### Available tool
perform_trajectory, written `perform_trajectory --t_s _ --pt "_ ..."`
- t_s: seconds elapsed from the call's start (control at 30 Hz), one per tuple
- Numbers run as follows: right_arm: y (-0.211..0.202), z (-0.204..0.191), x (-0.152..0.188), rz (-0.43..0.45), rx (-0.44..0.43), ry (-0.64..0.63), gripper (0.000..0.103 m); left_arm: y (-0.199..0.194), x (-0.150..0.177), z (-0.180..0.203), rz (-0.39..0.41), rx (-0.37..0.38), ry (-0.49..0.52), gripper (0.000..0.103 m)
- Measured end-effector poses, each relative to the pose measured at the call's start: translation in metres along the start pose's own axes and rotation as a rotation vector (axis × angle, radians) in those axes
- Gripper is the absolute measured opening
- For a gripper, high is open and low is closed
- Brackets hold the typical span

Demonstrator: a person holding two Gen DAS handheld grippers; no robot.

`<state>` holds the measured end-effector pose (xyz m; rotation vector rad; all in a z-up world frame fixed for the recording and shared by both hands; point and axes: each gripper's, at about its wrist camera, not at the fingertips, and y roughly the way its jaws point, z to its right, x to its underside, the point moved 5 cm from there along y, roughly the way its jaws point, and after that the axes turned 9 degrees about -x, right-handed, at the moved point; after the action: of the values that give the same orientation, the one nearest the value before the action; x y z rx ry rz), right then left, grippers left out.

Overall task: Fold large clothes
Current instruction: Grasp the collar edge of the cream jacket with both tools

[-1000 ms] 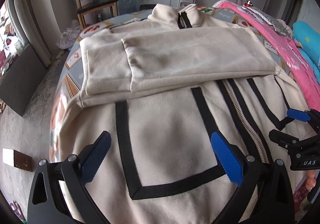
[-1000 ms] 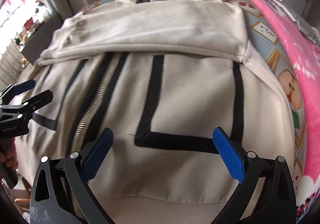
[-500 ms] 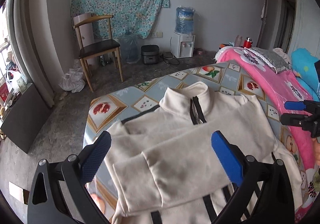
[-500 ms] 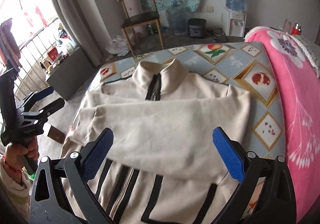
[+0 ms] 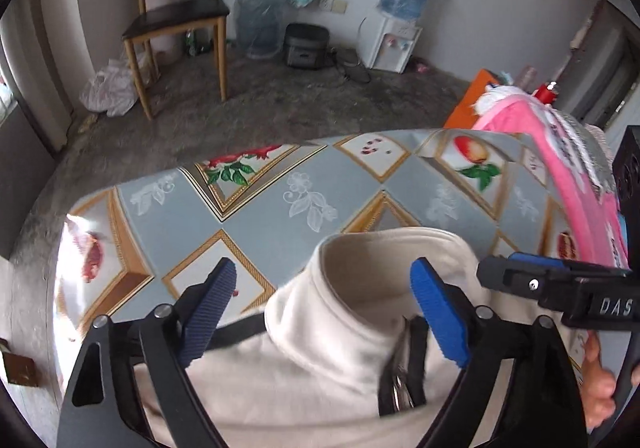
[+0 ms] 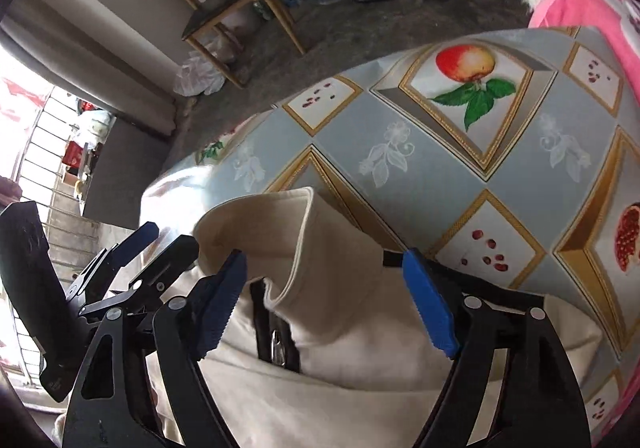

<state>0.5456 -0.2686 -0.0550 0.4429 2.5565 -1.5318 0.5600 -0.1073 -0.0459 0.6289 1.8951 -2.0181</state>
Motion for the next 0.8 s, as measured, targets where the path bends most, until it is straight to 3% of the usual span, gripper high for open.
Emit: perform_trajectory --t_s 0.1,0.17,0.2,0.23,0.27,0.4,0.6,0.7,0.8 --pt "0.018 0.004 -0.007 -0.035 0.003 0.019 0.058 0.029 0.002 -0.007 -0.059 -0.059 0.000 0.064" --pt "0.022 0.005 -0.010 -0.039 0.027 0.019 0.047 0.039 0.004 -0.009 -0.080 -0.071 -0.002 0.043" --pt "0.021 0.003 -0.010 -0.037 0.031 0.010 0.037 0.040 0.005 -0.009 -0.082 -0.056 -0.010 0.036" --pt "0.018 0.001 -0.008 -0.031 0.025 -0.010 0.028 0.038 0.006 -0.009 -0.080 -0.033 -0.012 0.018" --pt "0.014 -0.002 -0.006 -0.030 0.021 -0.028 0.011 0.034 0.007 -0.007 -0.071 -0.017 -0.004 0.010" --pt "-0.017 -0.012 0.012 0.030 0.012 -0.140 0.010 0.001 0.013 0.006 0.008 -0.017 0.128 0.006" --pt "-0.063 -0.026 0.086 0.090 0.067 -0.329 0.011 -0.072 0.056 0.012 0.105 0.024 0.323 0.006" --pt "-0.062 -0.027 0.128 0.095 0.128 -0.408 0.012 -0.094 0.096 0.008 0.101 0.030 0.368 0.006" --pt "-0.049 -0.014 0.161 0.083 0.154 -0.404 0.015 -0.092 0.136 -0.001 0.033 0.048 0.348 0.012"
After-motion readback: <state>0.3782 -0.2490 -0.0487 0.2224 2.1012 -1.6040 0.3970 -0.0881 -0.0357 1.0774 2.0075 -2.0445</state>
